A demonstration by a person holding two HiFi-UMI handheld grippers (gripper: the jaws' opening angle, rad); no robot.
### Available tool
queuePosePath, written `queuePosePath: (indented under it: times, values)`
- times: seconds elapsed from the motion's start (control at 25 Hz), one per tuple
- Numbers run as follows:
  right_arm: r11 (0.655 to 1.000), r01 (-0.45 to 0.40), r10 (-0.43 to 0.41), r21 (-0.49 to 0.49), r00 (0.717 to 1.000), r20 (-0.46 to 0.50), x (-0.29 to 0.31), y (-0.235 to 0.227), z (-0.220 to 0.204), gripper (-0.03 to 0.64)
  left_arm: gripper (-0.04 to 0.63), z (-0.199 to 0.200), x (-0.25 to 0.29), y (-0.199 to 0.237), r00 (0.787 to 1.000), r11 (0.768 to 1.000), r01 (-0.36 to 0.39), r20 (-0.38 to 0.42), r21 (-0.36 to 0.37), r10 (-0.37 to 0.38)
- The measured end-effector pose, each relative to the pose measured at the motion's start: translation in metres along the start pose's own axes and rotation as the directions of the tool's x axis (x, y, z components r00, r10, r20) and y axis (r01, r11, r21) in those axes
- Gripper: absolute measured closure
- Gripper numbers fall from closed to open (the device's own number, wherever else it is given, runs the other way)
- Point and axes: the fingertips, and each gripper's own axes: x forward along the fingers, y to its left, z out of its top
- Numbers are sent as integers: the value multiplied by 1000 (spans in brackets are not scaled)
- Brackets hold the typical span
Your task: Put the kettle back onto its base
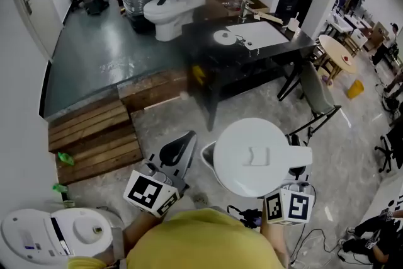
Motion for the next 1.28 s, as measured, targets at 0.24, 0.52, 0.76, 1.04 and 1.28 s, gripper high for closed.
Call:
queuePosePath:
  times: [0.24, 0.52, 0.76, 1.04, 1.28]
  values:
    - [1000, 0, 0, 12, 1000, -19, 27, -9, -10, 528, 591, -4, 24, 13, 1000, 1000, -5, -17, 5, 5]
    - [1000, 16, -16, 11, 1000, -25, 65, -11, -14, 528, 591, -4, 61, 41, 1000, 1000, 19, -19, -2, -19]
    - [999, 49, -48, 13, 999, -25, 105, -15, -15, 528, 591, -3, 100, 68, 997, 998, 66, -29, -7, -66]
    - [996, 90, -90, 17, 996, -12, 159, -8, -21, 528, 591, -1, 141, 115, 993, 993, 116, -24, 3, -116]
    - [992, 126, -125, 20, 992, -17, 192, 3, -31, 526, 591, -4, 163, 150, 988, 988, 154, -31, 3, -154]
